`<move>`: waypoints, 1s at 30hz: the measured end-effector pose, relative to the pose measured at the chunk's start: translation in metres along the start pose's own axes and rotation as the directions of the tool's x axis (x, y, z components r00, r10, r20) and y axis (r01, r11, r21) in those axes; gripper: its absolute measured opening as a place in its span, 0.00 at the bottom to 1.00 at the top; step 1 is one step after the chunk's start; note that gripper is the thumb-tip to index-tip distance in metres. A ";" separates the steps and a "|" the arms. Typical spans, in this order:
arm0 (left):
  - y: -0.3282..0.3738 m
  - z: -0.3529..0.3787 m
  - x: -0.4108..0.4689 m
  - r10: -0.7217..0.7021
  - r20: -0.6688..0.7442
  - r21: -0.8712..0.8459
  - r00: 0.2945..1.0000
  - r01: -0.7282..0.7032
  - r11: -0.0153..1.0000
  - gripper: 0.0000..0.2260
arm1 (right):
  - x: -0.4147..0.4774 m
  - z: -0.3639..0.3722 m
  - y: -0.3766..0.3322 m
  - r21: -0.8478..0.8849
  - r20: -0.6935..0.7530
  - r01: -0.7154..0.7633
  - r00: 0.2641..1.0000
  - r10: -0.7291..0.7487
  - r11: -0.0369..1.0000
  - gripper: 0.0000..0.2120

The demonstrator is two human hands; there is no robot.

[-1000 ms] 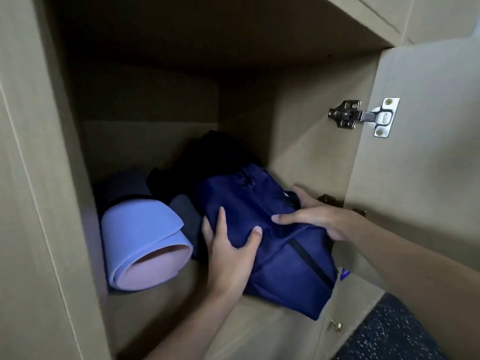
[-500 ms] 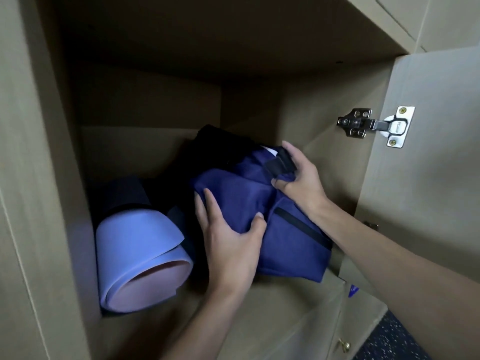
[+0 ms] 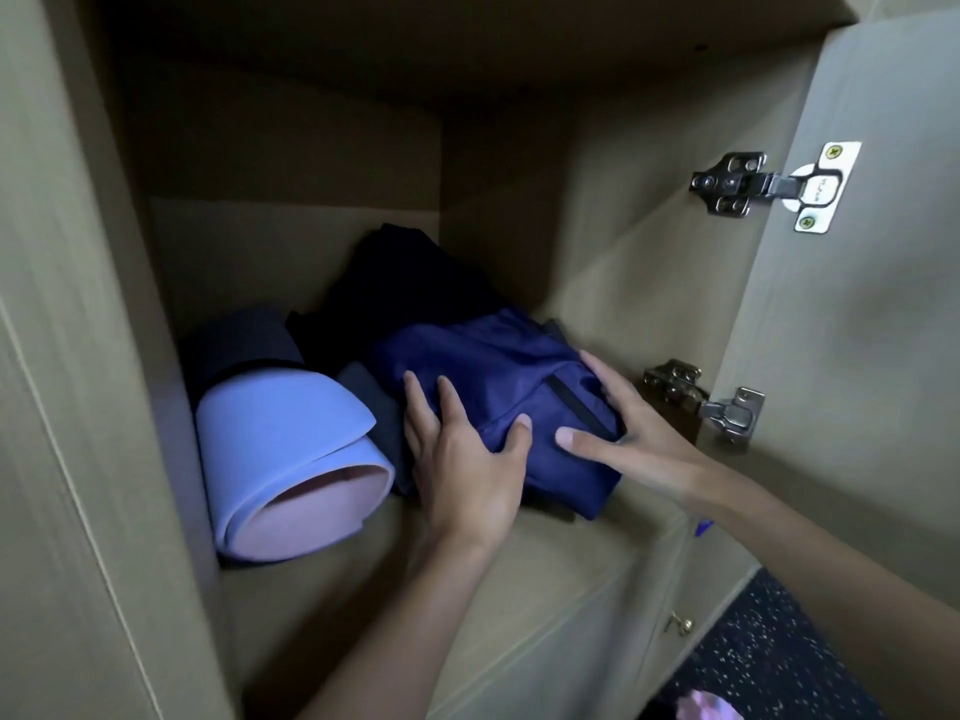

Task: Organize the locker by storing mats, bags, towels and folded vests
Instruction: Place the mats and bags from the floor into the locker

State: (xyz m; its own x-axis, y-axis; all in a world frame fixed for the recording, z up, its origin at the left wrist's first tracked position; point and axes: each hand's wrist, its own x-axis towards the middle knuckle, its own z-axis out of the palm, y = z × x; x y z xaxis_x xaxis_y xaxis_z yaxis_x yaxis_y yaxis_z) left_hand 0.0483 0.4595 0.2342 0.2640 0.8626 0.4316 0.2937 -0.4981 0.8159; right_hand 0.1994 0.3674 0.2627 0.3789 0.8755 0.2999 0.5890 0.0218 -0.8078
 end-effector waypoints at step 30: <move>-0.015 -0.001 -0.005 0.085 -0.027 -0.007 0.996 -0.085 0.996 0.34 | 0.070 0.041 0.013 -0.073 -0.388 0.130 0.910 -0.148 0.989 0.43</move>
State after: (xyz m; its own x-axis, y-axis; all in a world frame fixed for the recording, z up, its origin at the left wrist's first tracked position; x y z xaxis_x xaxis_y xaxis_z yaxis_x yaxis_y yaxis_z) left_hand 0.0418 0.4626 0.2204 0.2633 0.8191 0.5097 0.2638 -0.5693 0.7787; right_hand 0.2043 0.4492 0.2522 0.5345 0.6057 0.5894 0.6839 0.0996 -0.7227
